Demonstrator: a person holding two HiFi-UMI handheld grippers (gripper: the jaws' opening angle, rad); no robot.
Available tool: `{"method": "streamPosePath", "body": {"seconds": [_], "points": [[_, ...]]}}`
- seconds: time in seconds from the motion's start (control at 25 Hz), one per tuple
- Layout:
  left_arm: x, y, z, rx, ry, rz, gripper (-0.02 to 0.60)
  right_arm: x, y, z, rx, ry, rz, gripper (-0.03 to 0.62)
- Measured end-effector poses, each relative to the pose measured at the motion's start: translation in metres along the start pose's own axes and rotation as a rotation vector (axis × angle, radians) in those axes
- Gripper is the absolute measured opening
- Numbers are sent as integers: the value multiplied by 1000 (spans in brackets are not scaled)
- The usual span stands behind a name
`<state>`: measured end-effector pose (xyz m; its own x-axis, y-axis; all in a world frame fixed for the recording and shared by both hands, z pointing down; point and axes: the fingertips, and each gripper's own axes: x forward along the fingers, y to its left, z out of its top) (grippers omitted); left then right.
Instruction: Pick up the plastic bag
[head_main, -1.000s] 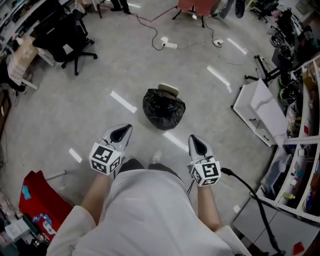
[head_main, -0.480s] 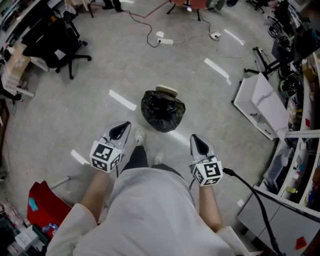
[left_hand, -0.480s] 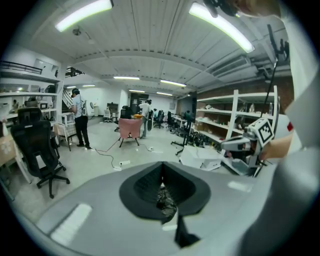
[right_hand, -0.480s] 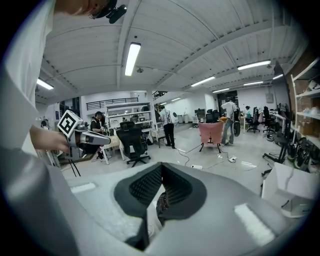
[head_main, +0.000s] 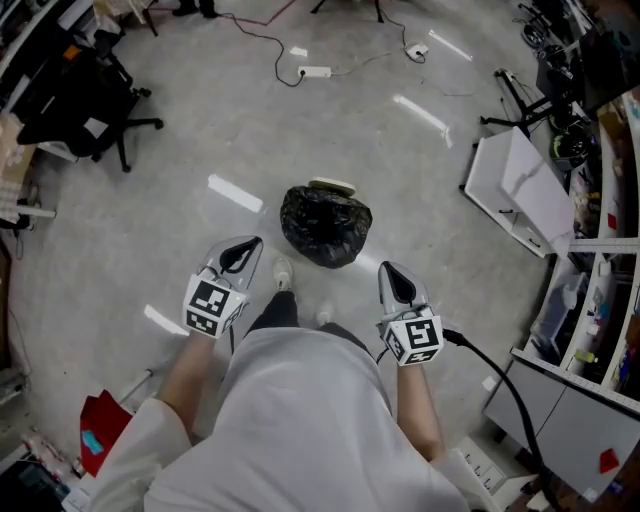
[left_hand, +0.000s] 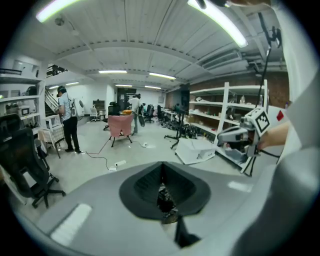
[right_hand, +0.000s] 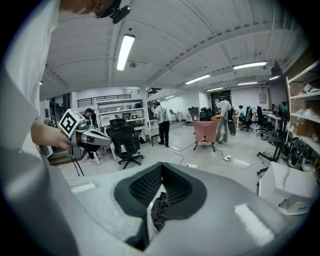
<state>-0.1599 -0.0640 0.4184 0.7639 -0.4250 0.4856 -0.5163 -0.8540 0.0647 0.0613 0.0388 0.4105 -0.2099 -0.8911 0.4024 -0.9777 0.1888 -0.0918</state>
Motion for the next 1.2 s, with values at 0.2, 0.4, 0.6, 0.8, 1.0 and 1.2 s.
{"method": "streamPosePath", "body": {"seconds": [0.2, 0.4, 0.6, 0.8, 1.0, 1.2], "points": [[17, 33, -4, 29, 15, -51, 5, 35, 1, 3, -7, 16, -30, 3], [34, 46, -8, 41, 29, -100, 5, 60, -1, 1, -17, 42, -52, 3], [55, 57, -11, -3, 40, -103, 5, 79, -11, -3, -3, 66, -47, 3], [73, 60, -18, -103, 49, -83, 5, 96, -20, -16, -8, 98, -4, 3], [96, 50, -33, -138, 74, -45, 5, 103, -38, -38, 4, 139, 44, 3], [126, 45, -59, -162, 114, -10, 5, 115, -62, -71, 8, 193, 82, 3]]}}
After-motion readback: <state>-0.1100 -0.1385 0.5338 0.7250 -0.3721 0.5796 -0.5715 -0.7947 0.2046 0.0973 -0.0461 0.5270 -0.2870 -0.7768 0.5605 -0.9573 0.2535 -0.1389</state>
